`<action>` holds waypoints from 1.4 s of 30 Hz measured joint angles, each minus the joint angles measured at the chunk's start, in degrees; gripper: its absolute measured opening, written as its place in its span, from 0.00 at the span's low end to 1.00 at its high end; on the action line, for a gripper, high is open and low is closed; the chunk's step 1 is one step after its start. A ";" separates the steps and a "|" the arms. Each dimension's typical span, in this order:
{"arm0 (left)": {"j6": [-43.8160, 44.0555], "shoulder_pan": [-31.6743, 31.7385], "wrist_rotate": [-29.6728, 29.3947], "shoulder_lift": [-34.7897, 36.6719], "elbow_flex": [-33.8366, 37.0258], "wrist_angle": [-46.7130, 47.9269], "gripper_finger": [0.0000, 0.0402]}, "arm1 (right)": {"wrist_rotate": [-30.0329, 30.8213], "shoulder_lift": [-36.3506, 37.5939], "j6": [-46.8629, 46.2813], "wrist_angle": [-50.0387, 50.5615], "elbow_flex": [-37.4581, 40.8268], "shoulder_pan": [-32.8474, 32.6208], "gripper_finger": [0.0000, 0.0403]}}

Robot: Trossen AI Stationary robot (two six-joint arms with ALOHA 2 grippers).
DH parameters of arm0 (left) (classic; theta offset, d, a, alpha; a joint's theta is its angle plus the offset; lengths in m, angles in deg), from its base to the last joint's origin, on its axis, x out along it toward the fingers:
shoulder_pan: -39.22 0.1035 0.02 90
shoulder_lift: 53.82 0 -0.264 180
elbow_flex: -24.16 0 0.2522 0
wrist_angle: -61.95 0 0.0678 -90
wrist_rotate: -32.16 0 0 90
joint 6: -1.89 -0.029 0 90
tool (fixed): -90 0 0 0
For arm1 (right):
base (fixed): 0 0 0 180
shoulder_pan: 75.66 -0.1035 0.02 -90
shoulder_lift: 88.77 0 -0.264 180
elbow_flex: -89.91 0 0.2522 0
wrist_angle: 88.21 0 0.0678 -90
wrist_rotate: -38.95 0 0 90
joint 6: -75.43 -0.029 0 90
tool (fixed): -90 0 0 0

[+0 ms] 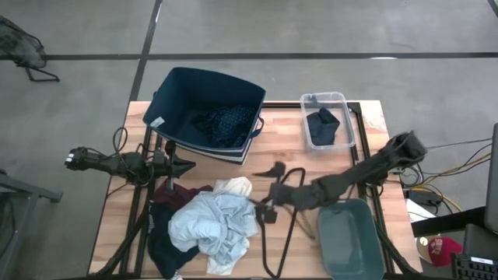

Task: Pick & Place Cloths
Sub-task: Put the white polo shirt into the blue bin

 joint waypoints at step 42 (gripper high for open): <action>7.42 0.02 0.02 -0.07 0.07 -1.35 0.06 | 0.35 -26.17 2.87 28.98 -36.12 -2.91 0.02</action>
